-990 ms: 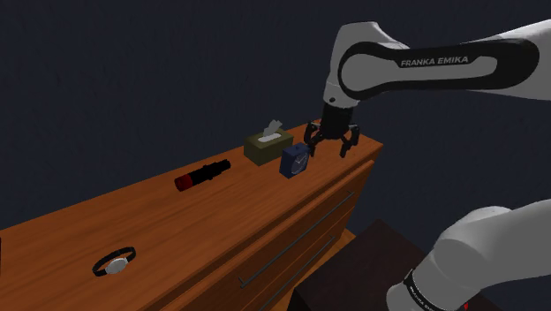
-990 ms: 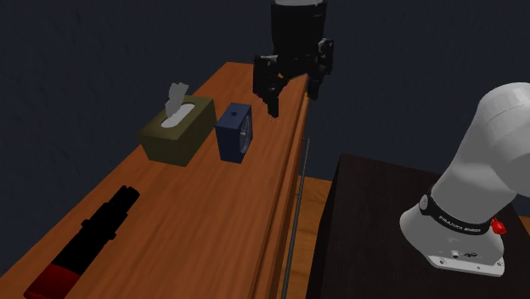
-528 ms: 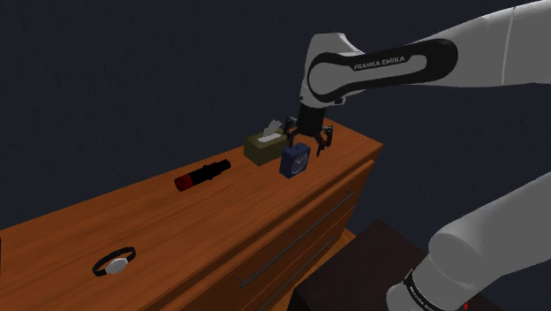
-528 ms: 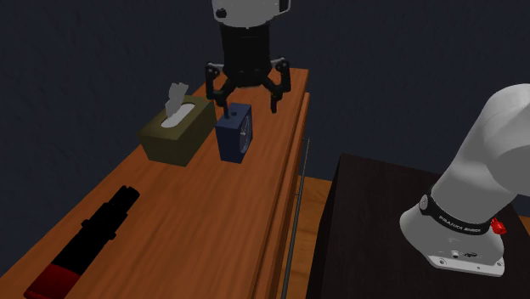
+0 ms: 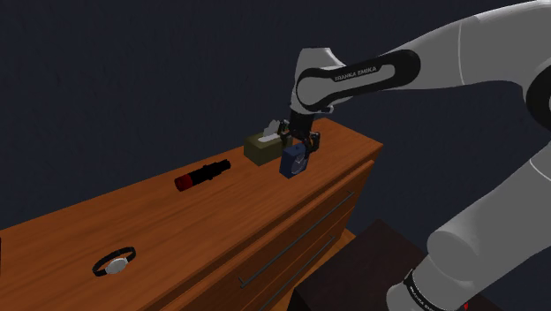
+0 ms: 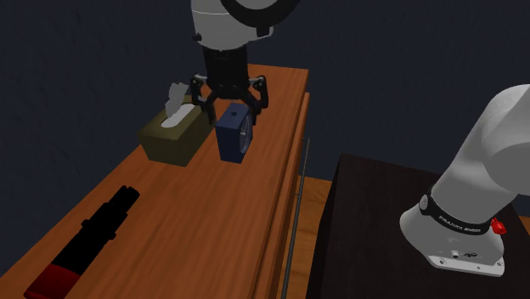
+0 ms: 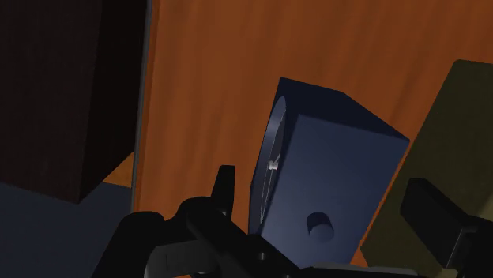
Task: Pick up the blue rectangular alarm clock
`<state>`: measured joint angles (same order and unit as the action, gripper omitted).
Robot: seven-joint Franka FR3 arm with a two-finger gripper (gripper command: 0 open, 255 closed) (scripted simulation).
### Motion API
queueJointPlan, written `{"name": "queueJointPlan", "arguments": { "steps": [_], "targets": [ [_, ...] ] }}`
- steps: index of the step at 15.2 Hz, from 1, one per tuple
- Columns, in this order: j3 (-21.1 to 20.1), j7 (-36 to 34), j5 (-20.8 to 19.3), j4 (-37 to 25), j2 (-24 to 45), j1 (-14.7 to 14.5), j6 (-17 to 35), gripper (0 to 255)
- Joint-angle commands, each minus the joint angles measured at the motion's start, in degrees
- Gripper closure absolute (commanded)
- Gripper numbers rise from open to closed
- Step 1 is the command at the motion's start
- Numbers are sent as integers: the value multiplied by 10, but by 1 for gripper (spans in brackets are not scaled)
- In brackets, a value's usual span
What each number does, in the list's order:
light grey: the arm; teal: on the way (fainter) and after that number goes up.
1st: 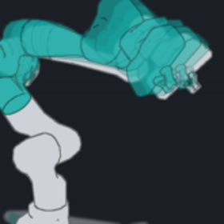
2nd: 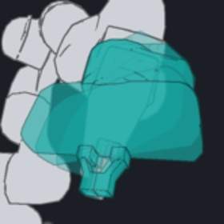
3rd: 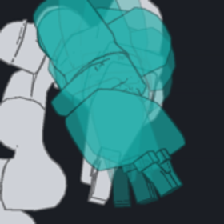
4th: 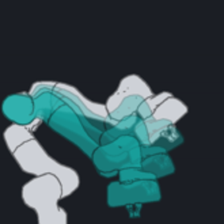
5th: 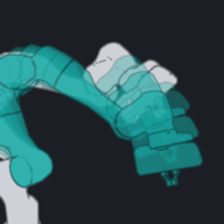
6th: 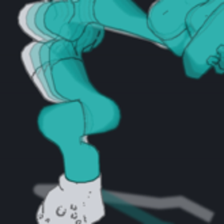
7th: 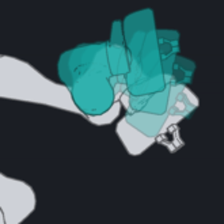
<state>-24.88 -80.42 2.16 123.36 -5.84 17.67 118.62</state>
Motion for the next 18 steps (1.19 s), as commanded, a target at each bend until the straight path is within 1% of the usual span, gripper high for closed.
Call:
{"name": "queueJointPlan", "arguments": {
  "steps": [1,4,5,14,18],
  "targets": [
    [-1,-3,-3,9,6,0,15,0],
    [-2,-5,-5,16,11,0,27,0],
    [-2,-5,-5,16,12,0,27,255],
    [-2,-5,-5,16,11,0,27,255],
    [0,-1,0,-3,-1,0,-4,255]
  ]
}}
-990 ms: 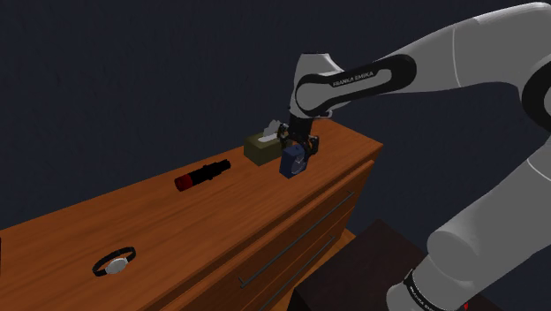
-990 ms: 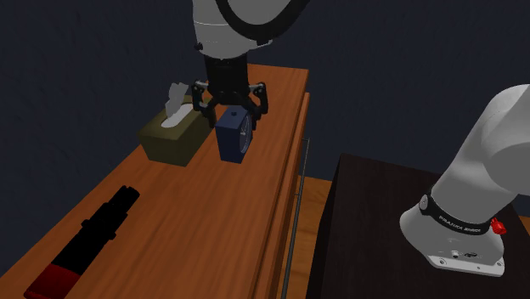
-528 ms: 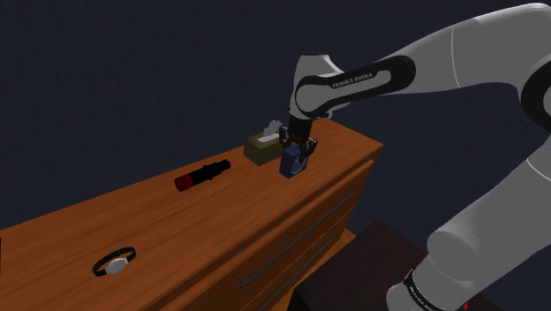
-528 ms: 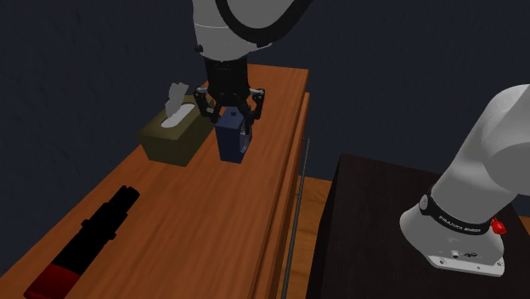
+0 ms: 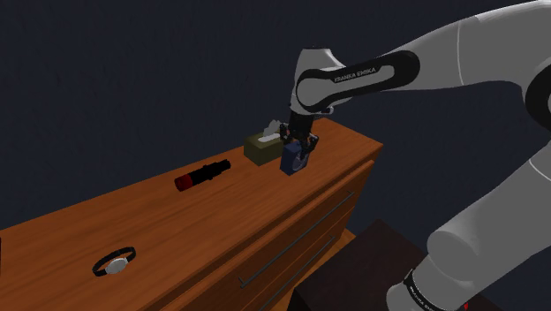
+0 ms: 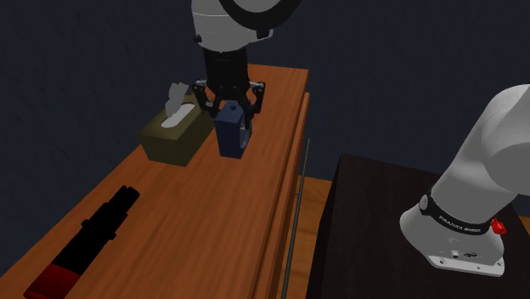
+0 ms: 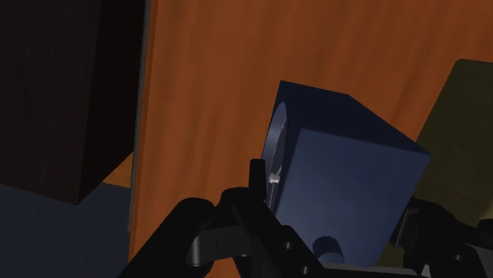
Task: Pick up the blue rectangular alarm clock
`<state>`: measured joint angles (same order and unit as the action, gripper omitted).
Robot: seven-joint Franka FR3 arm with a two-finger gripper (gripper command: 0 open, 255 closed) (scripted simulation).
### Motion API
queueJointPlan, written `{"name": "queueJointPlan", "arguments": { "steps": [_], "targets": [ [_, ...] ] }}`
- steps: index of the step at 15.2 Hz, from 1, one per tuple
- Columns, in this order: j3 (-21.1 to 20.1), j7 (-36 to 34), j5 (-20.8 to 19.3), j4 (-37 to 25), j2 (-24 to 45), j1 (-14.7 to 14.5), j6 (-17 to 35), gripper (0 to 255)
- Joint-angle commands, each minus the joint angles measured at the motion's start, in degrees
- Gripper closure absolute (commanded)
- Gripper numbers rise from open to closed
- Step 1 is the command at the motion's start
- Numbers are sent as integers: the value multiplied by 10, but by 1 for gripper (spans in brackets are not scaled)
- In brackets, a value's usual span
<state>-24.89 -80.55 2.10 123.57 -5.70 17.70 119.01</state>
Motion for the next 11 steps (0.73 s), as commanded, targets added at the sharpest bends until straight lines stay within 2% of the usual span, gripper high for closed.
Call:
{"name": "queueJointPlan", "arguments": {
  "steps": [1,11],
  "targets": [
    [1,1,2,-11,-5,0,-15,255],
    [5,7,9,-70,-24,1,-92,255]
  ]
}}
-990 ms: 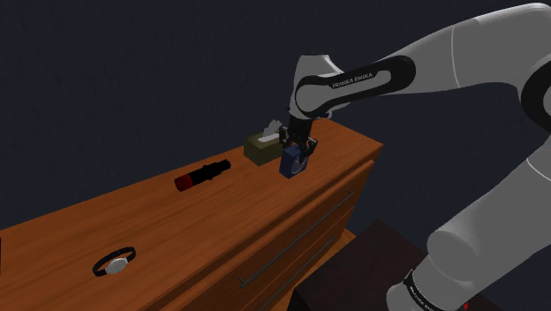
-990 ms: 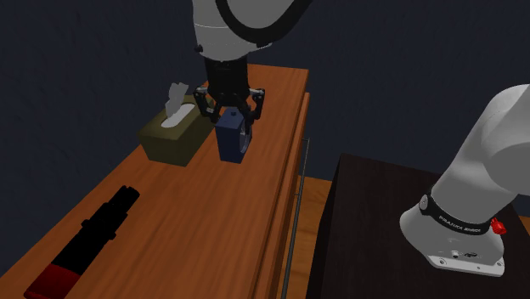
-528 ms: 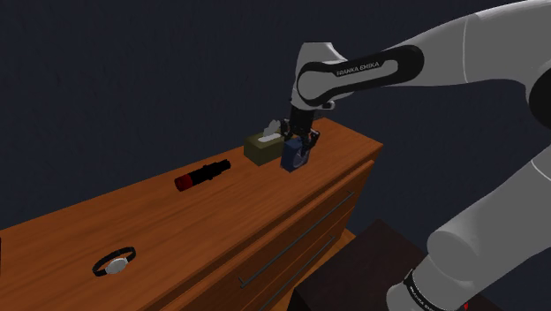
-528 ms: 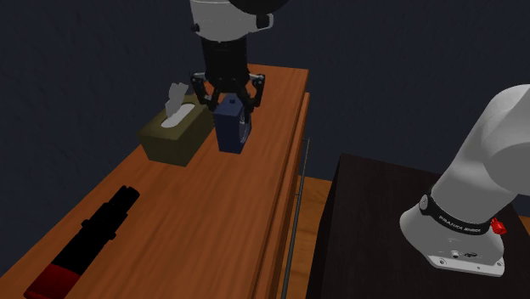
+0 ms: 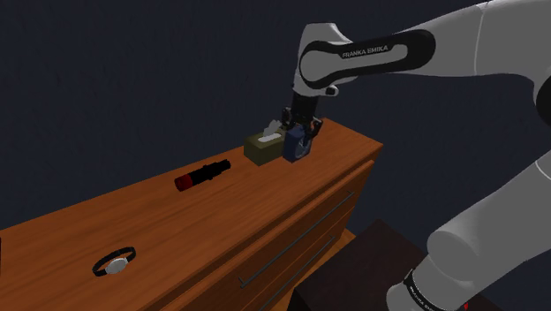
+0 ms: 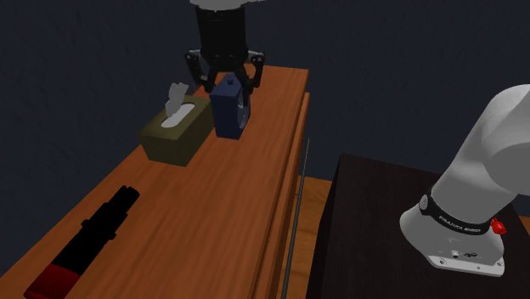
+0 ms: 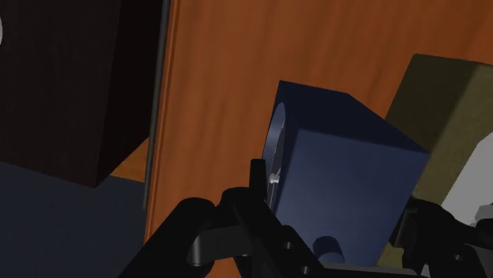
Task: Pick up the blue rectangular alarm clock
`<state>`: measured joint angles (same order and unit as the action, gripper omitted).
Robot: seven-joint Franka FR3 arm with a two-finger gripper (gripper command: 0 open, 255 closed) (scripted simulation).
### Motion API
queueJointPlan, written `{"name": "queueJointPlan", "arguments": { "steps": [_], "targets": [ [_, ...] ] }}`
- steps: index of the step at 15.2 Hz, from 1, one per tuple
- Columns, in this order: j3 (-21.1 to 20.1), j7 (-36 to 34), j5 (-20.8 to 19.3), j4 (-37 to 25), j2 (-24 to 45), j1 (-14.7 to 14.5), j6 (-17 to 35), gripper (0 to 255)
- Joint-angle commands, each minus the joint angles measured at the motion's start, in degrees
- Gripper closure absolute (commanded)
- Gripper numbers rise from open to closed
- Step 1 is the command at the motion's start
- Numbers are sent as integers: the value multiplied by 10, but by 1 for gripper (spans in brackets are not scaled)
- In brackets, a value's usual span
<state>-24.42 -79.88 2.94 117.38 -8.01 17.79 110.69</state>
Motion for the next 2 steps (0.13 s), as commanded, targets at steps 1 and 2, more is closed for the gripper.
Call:
{"name": "queueJointPlan", "arguments": {
  "steps": [1,2],
  "targets": [
    [1,1,0,-9,-1,0,-10,255],
    [1,1,0,-9,-1,0,-10,255]
  ]
}}
